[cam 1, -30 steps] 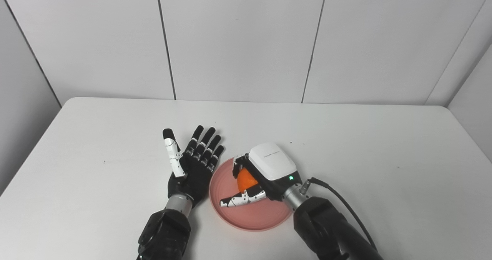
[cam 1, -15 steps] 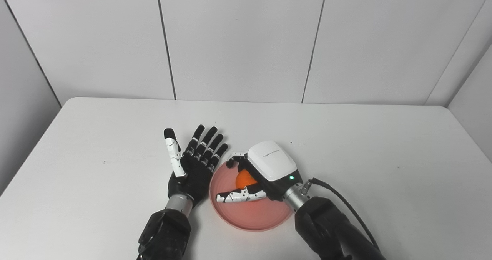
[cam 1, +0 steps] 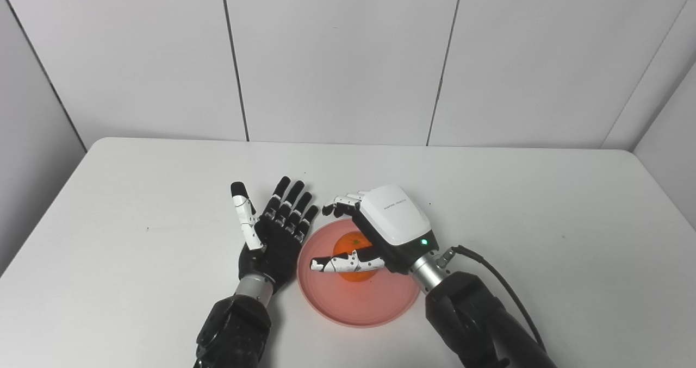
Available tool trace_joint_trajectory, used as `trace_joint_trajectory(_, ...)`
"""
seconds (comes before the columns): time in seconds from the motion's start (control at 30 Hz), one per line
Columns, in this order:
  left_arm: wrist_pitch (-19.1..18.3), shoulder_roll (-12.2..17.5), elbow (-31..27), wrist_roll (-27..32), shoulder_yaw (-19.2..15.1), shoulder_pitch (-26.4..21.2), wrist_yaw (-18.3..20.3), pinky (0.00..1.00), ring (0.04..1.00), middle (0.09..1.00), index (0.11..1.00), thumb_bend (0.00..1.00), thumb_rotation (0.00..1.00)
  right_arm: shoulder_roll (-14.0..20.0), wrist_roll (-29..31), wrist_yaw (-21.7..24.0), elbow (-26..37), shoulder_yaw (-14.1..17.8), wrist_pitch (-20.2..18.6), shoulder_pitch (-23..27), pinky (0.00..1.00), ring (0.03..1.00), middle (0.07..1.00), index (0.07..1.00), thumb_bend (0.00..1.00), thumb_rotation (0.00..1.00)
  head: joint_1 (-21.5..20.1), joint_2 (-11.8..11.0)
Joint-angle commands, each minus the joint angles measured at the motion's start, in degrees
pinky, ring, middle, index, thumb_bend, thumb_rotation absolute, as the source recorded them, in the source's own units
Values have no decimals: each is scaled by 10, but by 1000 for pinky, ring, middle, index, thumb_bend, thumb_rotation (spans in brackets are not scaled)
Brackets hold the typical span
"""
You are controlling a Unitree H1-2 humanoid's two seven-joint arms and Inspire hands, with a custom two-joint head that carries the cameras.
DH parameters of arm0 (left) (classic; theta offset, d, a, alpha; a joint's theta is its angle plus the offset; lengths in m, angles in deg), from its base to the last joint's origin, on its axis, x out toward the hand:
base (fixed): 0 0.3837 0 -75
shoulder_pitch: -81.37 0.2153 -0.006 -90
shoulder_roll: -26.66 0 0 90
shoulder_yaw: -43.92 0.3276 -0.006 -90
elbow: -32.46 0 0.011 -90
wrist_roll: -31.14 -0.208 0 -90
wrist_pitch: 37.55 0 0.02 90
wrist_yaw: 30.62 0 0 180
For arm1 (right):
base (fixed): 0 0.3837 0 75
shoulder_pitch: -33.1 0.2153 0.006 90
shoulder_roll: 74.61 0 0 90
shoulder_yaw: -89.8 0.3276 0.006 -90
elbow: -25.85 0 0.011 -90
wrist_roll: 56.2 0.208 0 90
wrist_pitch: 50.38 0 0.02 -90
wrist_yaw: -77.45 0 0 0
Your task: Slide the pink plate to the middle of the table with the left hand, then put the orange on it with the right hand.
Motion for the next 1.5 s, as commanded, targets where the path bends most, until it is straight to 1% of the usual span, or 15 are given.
trace_joint_trajectory(0.0, -27, -8, 40, -14, -3, 27, -25, 1000, 966, 942, 966, 839, 931, -3, 3, -22, 28, 13, 25, 18, 607, 617, 644, 643, 905, 1000, 0, -1)
trace_joint_trajectory(0.23, -28, -9, 37, -15, -4, 26, -30, 1000, 949, 920, 972, 841, 918, -8, 19, -27, 49, 36, 24, 14, 572, 621, 660, 665, 894, 1000, 0, 0)
trace_joint_trajectory(0.47, -17, -9, 32, -27, 0, 27, -32, 1000, 919, 900, 967, 847, 907, -29, 70, -33, 52, 85, 6, -3, 544, 621, 673, 688, 837, 1000, 0, 1)
trace_joint_trajectory(0.57, 11, -6, 29, -44, 7, 27, -22, 1000, 894, 869, 941, 852, 894, -34, 93, -21, 53, 107, -9, -12, 573, 658, 705, 703, 806, 1000, -1, 0)
trace_joint_trajectory(0.67, 38, -1, 28, -63, 14, 26, -16, 1000, 920, 881, 949, 865, 888, -41, 117, -21, 46, 127, -14, -18, 591, 674, 719, 711, 812, 1000, -1, 0)
trace_joint_trajectory(0.8, 88, 2, 32, -101, 18, 23, -19, 996, 923, 889, 934, 864, 879, -42, 116, -25, 36, 140, -23, -22, 602, 682, 728, 719, 817, 1000, -2, 0)
trace_joint_trajectory(0.93, 171, 22, 54, -187, 29, 10, -33, 959, 910, 885, 874, 917, 873, -56, 152, -38, 15, 173, -33, -28, 561, 667, 726, 719, 838, 1000, -2, 1)
trace_joint_trajectory(1.0, 210, 29, 65, -221, 30, 5, -36, 950, 891, 873, 849, 936, 847, -68, 186, -38, 5, 195, -42, -32, 579, 684, 732, 722, 837, 1000, -2, 1)
trace_joint_trajectory(1.13, 284, 45, 91, -280, 36, -7, -47, 955, 882, 867, 836, 943, 827, -106, 291, -47, -32, 256, -52, -39, 671, 741, 751, 741, 811, 990, -2, 1)
trace_joint_trajectory(1.17, 297, 48, 96, -292, 39, -9, -50, 959, 887, 874, 843, 941, 841, -113, 309, -49, -40, 268, -54, -39, 717, 763, 775, 758, 809, 996, -1, 1)
trace_joint_trajectory(1.27, 336, 68, 112, -348, 56, -16, -62, 971, 904, 890, 859, 924, 874, -142, 388, -53, -62, 316, -74, -38, 782, 798, 814, 789, 799, 1000, -1, 2)
trace_joint_trajectory(1.33, 345, 81, 121, -380, 67, -21, -69, 977, 913, 897, 869, 902, 890, -168, 467, -54, -78, 363, -95, -34, 835, 836, 837, 809, 791, 985, -1, 2)
trace_joint_trajectory(1.37, 346, 85, 123, -387, 70, -23, -71, 972, 917, 900, 874, 887, 890, -173, 488, -54, -82, 374, -100, -33, 857, 852, 850, 825, 775, 994, -1, 2)
trace_joint_trajectory(1.43, 314, 93, 123, -393, 75, -28, -67, 973, 932, 914, 886, 896, 903, -189, 549, -61, -106, 410, -95, -29, 889, 877, 875, 853, 762, 999, -1, 2)
trace_joint_trajectory(1.47, 283, 96, 116, -388, 76, -30, -60, 975, 939, 920, 892, 903, 910, -195, 577, -65, -118, 427, -92, -28, 901, 887, 886, 865, 758, 1000, -1, 2)
